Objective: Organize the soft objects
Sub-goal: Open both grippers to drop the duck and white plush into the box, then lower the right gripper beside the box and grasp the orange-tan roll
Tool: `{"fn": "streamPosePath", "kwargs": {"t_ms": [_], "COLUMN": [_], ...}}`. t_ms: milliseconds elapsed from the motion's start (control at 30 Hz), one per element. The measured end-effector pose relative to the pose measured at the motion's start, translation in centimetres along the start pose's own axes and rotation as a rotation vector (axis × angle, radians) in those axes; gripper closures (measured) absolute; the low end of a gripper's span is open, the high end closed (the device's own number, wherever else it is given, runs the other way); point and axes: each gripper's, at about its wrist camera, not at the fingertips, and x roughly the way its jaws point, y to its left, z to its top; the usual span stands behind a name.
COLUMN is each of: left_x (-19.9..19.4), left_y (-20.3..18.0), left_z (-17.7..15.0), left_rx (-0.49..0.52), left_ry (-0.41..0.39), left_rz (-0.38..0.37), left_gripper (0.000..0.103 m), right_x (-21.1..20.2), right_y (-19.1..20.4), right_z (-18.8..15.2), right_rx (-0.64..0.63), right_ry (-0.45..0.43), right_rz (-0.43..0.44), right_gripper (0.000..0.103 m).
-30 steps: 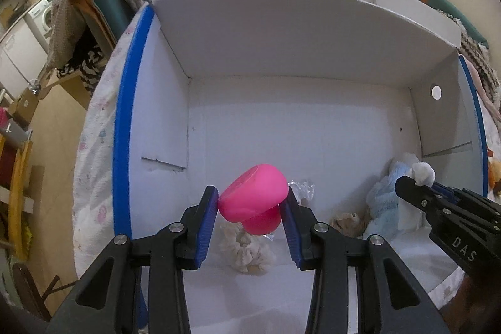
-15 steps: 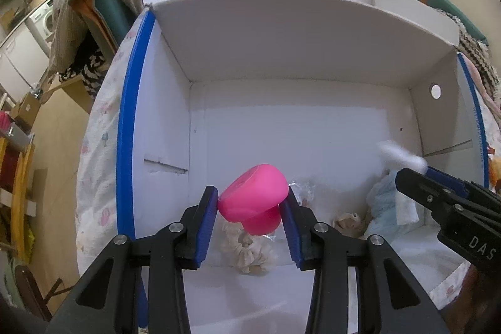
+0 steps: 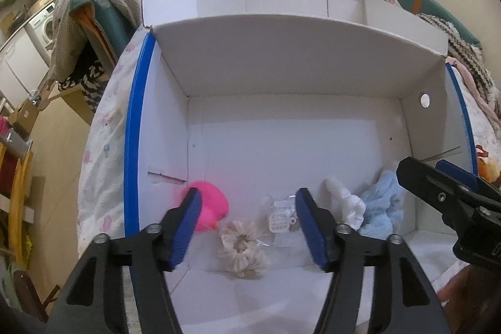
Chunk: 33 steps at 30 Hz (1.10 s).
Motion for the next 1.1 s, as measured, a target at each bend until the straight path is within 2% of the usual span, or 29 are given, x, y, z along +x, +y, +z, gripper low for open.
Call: {"fn": "streamPosePath", "kwargs": {"t_ms": [100,267,400,500,600,733,967,1100], "left_x": [-0.3,-0.5,-0.5,-0.5,-0.7,-1.0,-2.5,-3.6], "left_y": [-0.1,0.2,0.2,0.1,0.1,0.2,0.8,1.2], "left_z": [0.1,0.3,0.3,0.3,0.2,0.1,-0.2,-0.5], "left_rx": [0.008,-0.01,-0.014,-0.009,-0.01,-0.006,-0.012,-0.017], "left_ry": [-0.017,-0.022,-0.017,-0.017,-0.018,-0.021,-0.044,-0.051], "left_rz": [0.029,0.026,0.021,0.028,0.025,0.026,0.024,0.022], "left_gripper": [0.04,0.039,0.039,0.039,0.039,0.039,0.039,0.039], "right_x": [-0.2,-0.2,-0.4,-0.4,-0.4,-1.1,-2.0,-2.6], "right_y": [-0.4,-1.1,-1.2,-1.4,-1.8,-1.9,-2.0,-1.8], "right_z": [0.2,0.2,0.1,0.1,-0.1,-0.2,-0.5,-1.0], "right_rx": [0.023,0.058,0.027,0.039,0.075,0.084,0.097,0.088], "right_ry": [-0.014,-0.007,-0.021,-0.013,0.015,-0.01,-0.019,-0.024], "right_rz": [-0.02,-0.009,-0.085,-0.11,-0.097,-0.116,-0.081,-0.103], "right_gripper": [0.0,0.0,0.0,0.0,0.0,0.0,0.0,0.0]}}
